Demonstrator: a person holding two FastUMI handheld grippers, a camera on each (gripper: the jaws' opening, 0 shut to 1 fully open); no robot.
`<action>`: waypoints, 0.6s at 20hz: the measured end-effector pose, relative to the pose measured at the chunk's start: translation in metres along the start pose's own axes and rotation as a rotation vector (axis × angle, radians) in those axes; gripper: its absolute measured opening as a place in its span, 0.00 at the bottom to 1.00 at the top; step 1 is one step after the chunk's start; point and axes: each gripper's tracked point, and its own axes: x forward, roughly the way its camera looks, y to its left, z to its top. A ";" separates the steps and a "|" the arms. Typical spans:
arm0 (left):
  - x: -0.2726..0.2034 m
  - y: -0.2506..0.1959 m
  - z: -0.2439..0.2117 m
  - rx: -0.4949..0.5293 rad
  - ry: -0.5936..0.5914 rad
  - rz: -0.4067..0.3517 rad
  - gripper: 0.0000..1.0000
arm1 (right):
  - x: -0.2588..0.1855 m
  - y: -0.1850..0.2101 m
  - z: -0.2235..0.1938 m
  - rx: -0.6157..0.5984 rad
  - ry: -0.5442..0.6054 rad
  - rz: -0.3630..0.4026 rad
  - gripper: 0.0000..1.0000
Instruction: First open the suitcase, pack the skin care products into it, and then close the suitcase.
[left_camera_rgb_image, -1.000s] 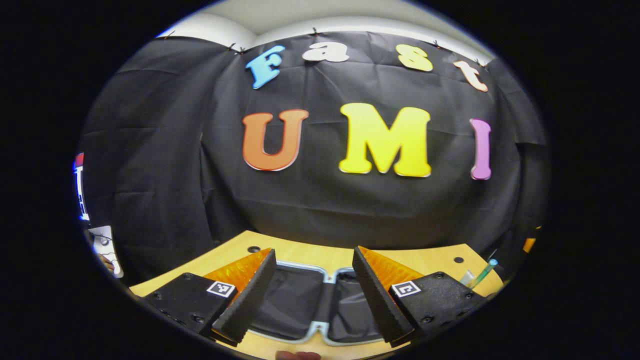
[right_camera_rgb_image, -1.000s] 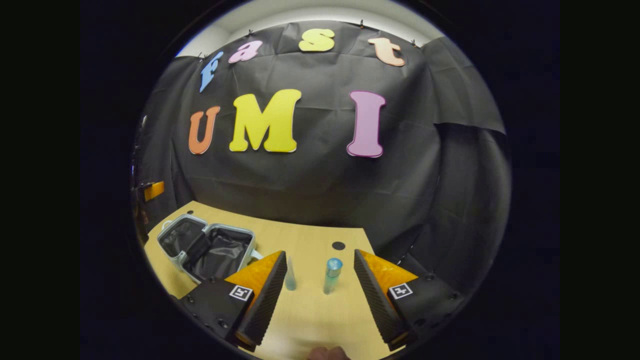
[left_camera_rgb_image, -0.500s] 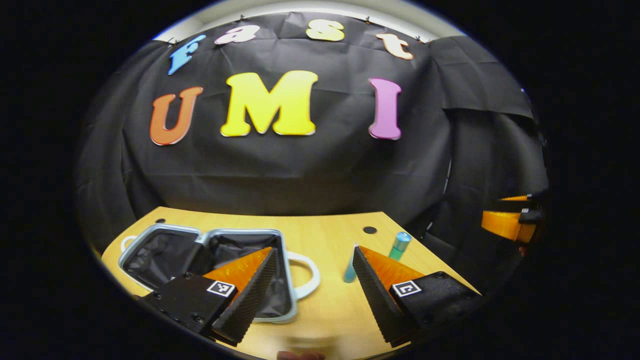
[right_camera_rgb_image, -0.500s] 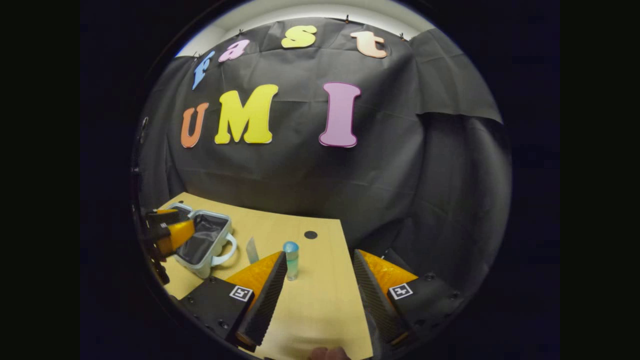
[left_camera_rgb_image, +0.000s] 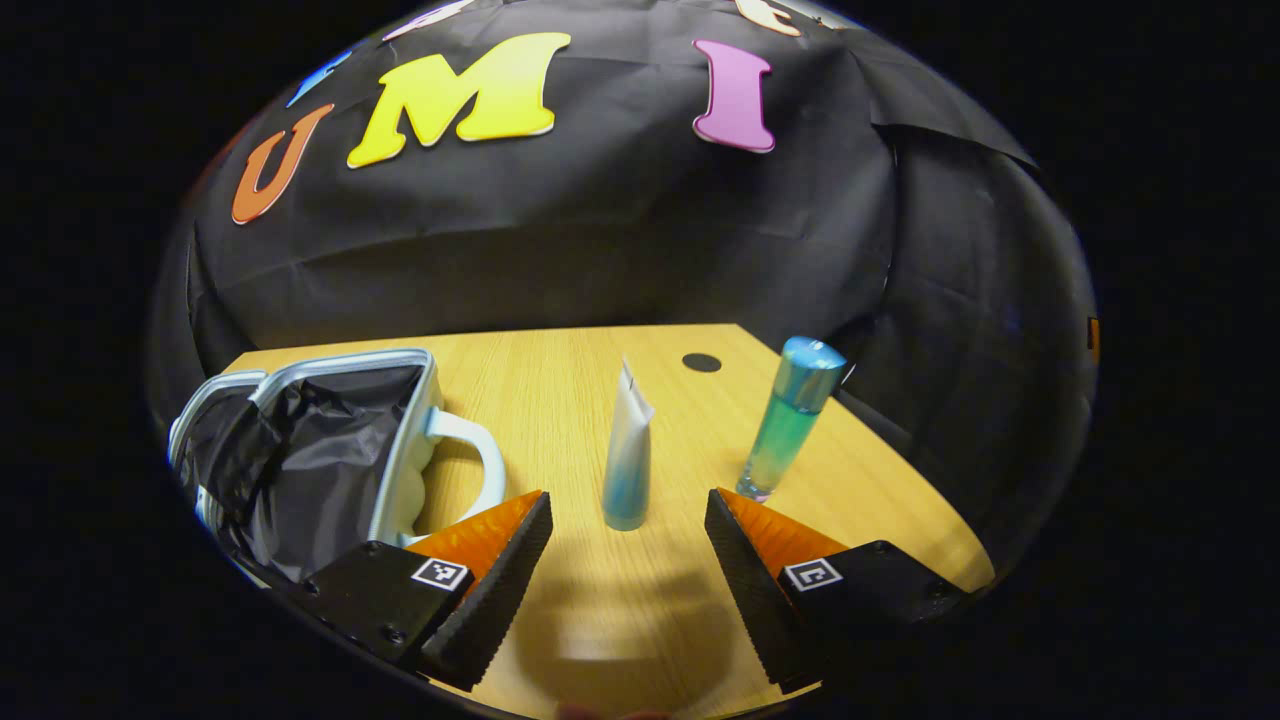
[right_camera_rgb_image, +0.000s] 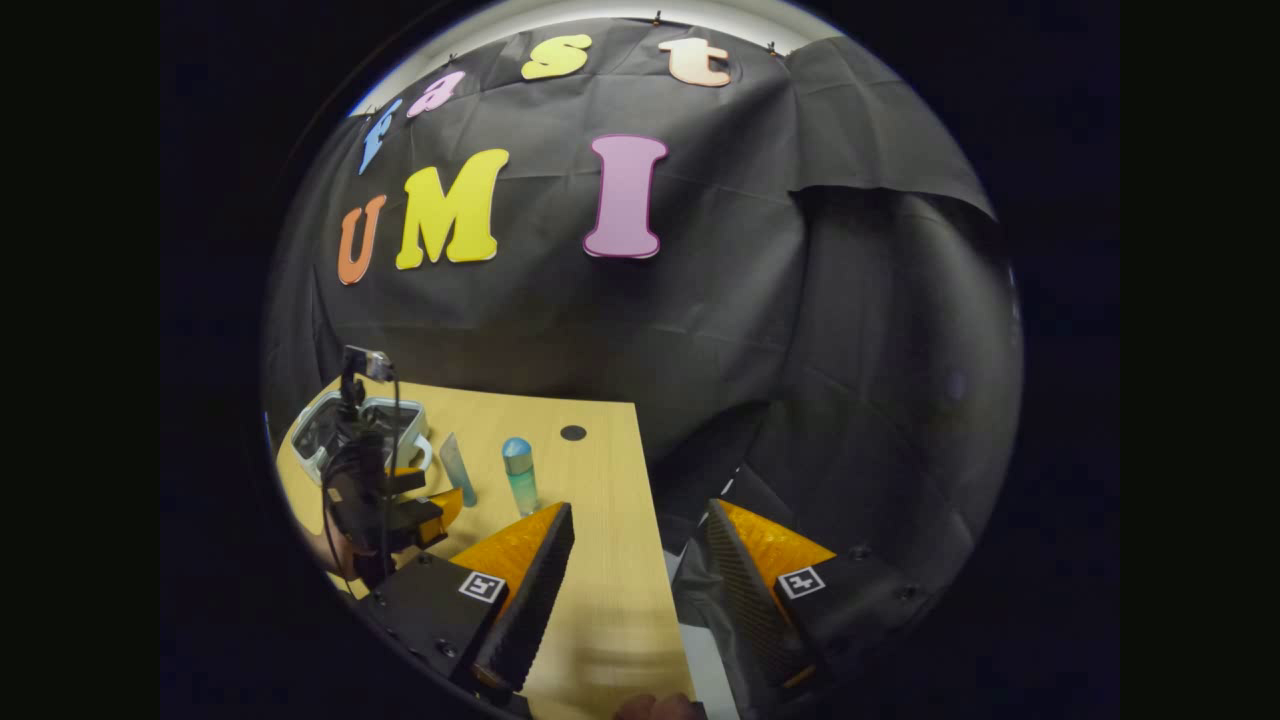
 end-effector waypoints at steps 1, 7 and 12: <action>0.011 0.001 -0.003 -0.005 0.013 0.004 0.99 | -0.001 -0.005 -0.004 0.003 0.011 -0.006 0.80; 0.048 0.000 -0.020 0.015 0.084 -0.006 0.98 | 0.000 -0.024 -0.016 0.028 0.046 -0.049 0.80; 0.054 0.005 -0.019 0.028 0.109 0.006 0.66 | 0.007 -0.019 -0.017 0.039 0.052 -0.046 0.80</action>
